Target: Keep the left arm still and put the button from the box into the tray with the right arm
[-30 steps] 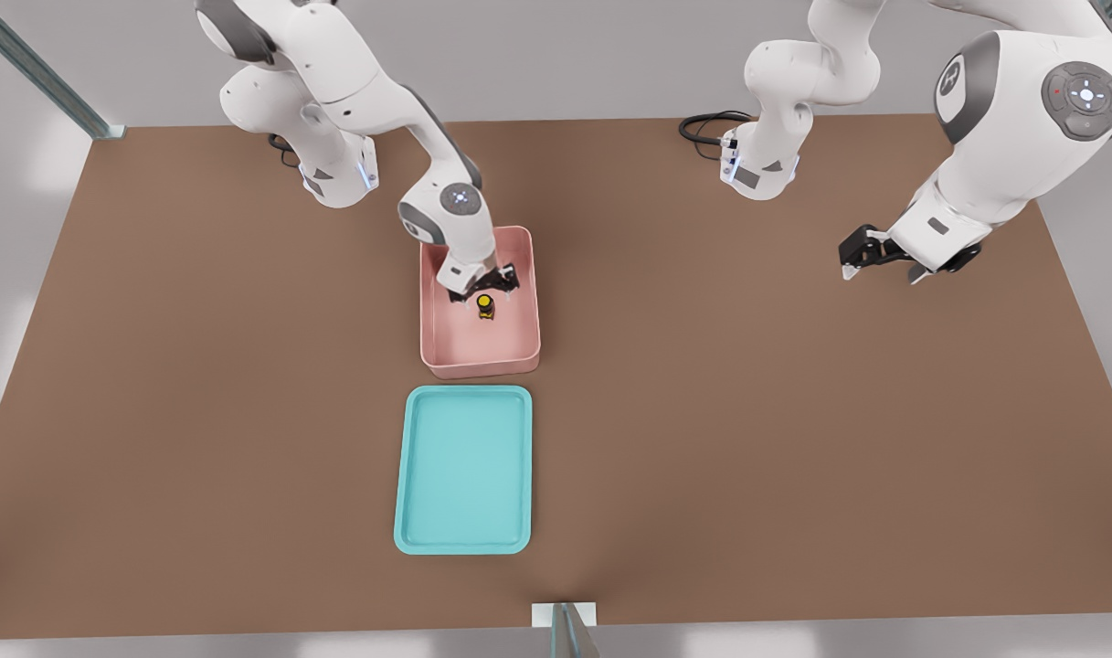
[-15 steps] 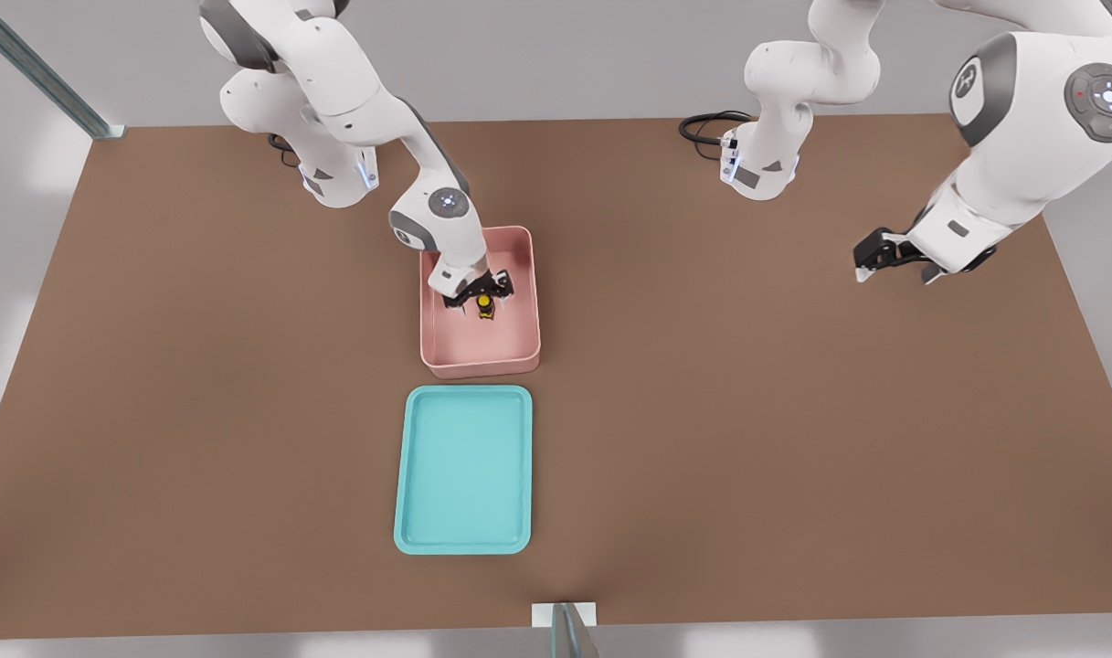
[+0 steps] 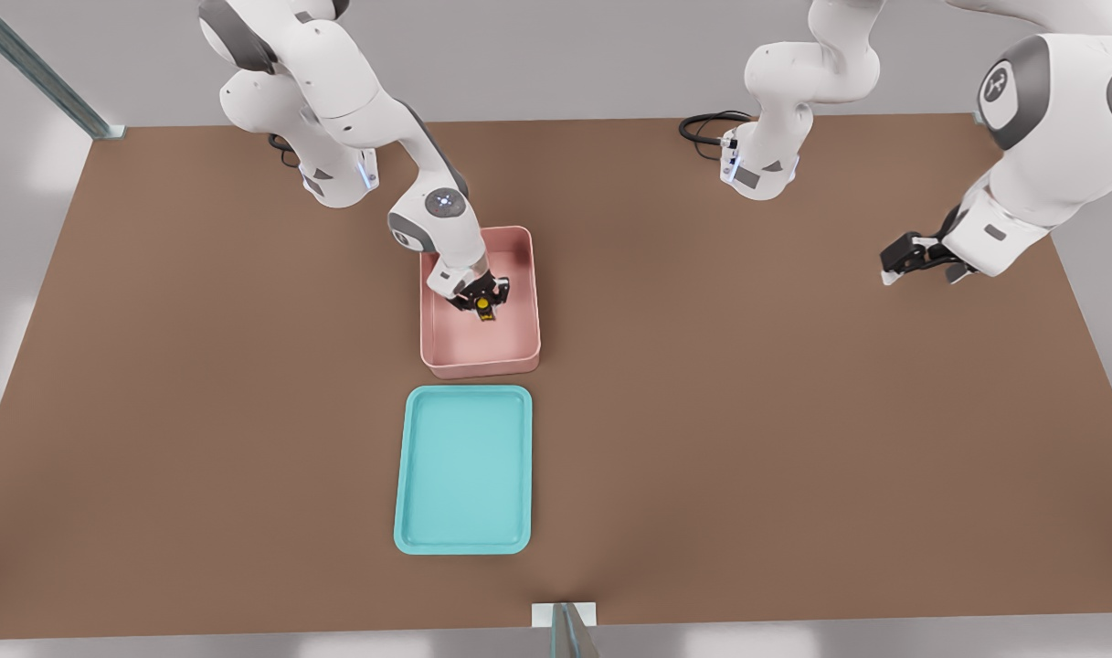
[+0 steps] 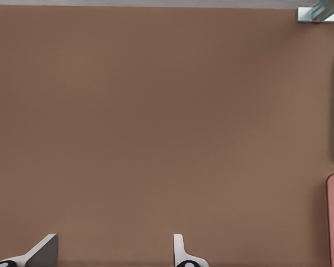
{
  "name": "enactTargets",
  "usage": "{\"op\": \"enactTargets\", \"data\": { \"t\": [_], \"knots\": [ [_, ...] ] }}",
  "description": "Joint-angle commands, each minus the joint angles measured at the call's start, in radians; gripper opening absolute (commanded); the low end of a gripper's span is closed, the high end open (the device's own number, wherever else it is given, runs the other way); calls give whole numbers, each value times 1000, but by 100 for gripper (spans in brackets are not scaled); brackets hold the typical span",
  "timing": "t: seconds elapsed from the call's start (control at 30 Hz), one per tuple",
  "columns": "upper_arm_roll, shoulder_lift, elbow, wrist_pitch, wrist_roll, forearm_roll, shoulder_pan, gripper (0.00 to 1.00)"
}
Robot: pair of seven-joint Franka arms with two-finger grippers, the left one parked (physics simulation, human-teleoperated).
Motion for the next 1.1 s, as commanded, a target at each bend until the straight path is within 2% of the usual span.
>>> {"op": "enactTargets", "data": {
  "t": [0.0,0.1,0.17,0.2,0.23,0.27,0.33,0.37,0.43,0.53,0.57,0.6,0.7,0.73,0.8,0.83,0.87,0.9,0.97,1.07],
  "knots": [
    [1,-1,8,-1,33,0,-2,43],
    [2,-27,86,-144,25,0,-2,43],
    [7,-39,222,-366,-50,37,-3,43],
    [-1,-32,333,-491,-289,274,-6,43],
    [-34,3,478,-624,-429,382,-8,43],
    [-56,65,598,-675,-491,382,-25,43],
    [-111,197,779,-709,-703,385,-72,43],
    [-126,281,869,-709,-803,436,-94,43],
    [-208,439,1026,-709,-1068,512,-129,43],
    [-206,513,1101,-709,-1160,523,-187,43],
    [-206,514,1111,-712,-1156,537,-187,53],
    [-209,514,1202,-851,-1139,606,-186,100],
    [-212,478,1276,-1045,-1035,612,-189,100],
    [-214,397,1270,-1135,-1027,601,-187,100],
    [-212,188,1244,-1361,-992,483,-206,100],
    [-189,35,1118,-1367,-1107,287,-275,100],
    [-202,-24,1088,-1374,-1234,296,-344,100],
    [-203,-27,1095,-1410,-1395,304,-454,100],
    [-203,-7,1132,-1483,-1441,422,-627,100],
    [-202,8,1127,-1491,-1433,413,-621,100]
  ]
}}
